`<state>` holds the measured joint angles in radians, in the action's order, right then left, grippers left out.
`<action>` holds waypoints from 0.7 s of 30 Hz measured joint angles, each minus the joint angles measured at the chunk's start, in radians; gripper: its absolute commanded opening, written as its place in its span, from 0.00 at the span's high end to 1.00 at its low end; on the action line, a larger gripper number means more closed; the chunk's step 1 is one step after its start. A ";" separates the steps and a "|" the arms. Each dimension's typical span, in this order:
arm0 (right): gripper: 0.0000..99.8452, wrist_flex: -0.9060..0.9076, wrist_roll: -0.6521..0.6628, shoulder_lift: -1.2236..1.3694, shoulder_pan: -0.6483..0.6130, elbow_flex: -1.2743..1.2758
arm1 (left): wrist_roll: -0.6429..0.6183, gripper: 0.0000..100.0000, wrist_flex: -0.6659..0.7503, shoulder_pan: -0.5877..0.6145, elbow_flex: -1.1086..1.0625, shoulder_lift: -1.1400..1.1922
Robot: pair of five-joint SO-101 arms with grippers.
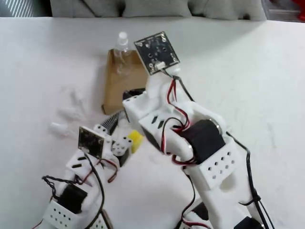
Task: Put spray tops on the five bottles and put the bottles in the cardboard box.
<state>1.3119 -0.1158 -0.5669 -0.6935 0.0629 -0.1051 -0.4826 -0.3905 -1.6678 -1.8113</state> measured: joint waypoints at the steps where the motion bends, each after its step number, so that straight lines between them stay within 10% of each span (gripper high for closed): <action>1: 0.98 0.003 0.000 0.000 0.011 0.000 | 0.000 0.98 0.000 0.000 0.000 0.000; 21: 0.98 -0.029 0.002 0.000 0.091 0.002 | 0.000 0.98 0.000 0.018 0.002 0.000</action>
<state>1.2827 -0.1143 -0.5669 -0.6030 0.0644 -0.1051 -0.4826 -0.3721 -1.6663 -1.8113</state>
